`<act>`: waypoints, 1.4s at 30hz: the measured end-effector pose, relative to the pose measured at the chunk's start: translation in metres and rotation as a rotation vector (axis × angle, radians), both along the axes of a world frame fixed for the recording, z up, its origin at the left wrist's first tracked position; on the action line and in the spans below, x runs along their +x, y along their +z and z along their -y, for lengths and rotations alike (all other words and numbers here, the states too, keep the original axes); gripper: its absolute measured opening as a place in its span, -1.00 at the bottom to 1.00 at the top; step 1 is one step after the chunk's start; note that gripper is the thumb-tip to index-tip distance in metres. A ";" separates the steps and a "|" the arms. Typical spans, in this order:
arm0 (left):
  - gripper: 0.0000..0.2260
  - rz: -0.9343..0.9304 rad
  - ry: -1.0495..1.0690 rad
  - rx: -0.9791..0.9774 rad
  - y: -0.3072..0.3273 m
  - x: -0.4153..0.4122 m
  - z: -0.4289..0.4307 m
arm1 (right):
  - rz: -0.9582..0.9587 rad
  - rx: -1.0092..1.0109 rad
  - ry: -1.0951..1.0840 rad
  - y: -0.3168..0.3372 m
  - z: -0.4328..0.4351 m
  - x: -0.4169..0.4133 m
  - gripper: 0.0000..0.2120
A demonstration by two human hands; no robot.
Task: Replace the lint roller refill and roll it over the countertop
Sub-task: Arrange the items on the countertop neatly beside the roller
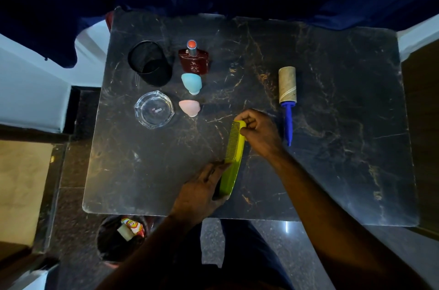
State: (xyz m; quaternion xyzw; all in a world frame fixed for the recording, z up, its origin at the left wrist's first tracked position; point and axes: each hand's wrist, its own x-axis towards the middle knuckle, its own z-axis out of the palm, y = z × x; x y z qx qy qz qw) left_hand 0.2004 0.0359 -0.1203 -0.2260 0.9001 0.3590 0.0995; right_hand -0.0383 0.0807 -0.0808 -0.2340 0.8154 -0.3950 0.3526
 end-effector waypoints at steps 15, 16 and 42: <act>-0.23 -0.064 0.093 0.121 0.007 -0.028 0.014 | 0.051 -0.055 -0.074 0.014 0.013 -0.021 -0.69; -0.22 -0.097 0.119 0.140 0.010 -0.033 0.017 | 0.050 -0.051 -0.078 0.014 0.017 -0.026 -0.69; -0.18 -0.035 0.277 0.037 0.012 -0.119 0.056 | -0.054 0.017 -0.126 -0.007 0.137 -0.110 -0.75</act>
